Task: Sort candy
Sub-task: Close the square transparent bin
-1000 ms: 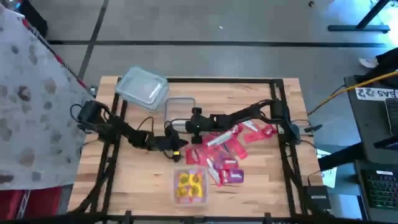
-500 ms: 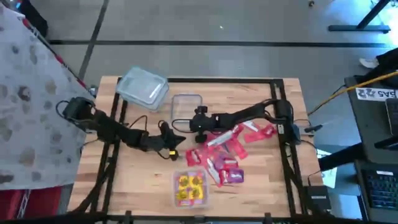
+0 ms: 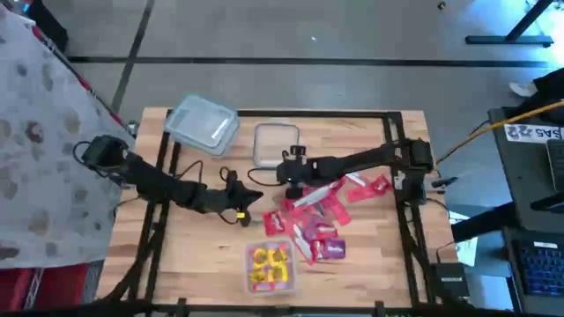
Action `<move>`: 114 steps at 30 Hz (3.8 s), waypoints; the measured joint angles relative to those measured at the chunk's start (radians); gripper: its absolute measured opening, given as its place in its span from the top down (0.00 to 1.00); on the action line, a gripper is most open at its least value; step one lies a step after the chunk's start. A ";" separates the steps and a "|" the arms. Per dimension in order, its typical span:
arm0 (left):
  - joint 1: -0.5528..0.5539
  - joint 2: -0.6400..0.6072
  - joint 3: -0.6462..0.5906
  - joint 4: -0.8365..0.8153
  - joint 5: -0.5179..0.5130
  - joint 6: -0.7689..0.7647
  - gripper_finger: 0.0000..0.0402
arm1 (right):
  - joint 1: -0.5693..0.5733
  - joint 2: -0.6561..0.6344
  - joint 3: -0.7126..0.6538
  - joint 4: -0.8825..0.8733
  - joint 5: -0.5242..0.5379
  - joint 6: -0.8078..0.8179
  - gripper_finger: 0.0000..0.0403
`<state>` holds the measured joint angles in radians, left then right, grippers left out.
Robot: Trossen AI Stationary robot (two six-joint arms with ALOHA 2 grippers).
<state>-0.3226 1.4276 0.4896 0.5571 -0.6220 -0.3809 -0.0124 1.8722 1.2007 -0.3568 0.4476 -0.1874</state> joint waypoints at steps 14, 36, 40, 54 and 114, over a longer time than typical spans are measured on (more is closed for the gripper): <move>-0.110 -0.141 0.189 -0.138 -0.083 0.195 1.00 | 0.249 -0.211 0.002 -0.221 -0.014 0.184 0.99; -0.121 -0.057 0.359 -0.801 -0.195 -0.097 1.00 | 0.135 -0.219 -0.065 -0.151 -0.273 0.423 0.78; 0.008 0.033 0.359 -0.803 -0.160 -0.046 1.00 | -0.003 -0.214 -0.158 -0.012 -0.494 0.520 0.63; 0.301 0.328 0.359 -0.557 0.025 0.232 1.00 | -0.189 -0.133 -0.311 0.288 -0.768 0.790 0.53; 0.129 0.234 0.315 -0.505 0.174 0.704 0.96 | -0.165 -0.120 -0.310 0.443 -0.734 0.817 1.00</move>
<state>-0.1941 1.6615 0.8051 0.0521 -0.4477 0.3227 -0.1772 1.7527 0.8906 0.0866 -0.2868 0.6294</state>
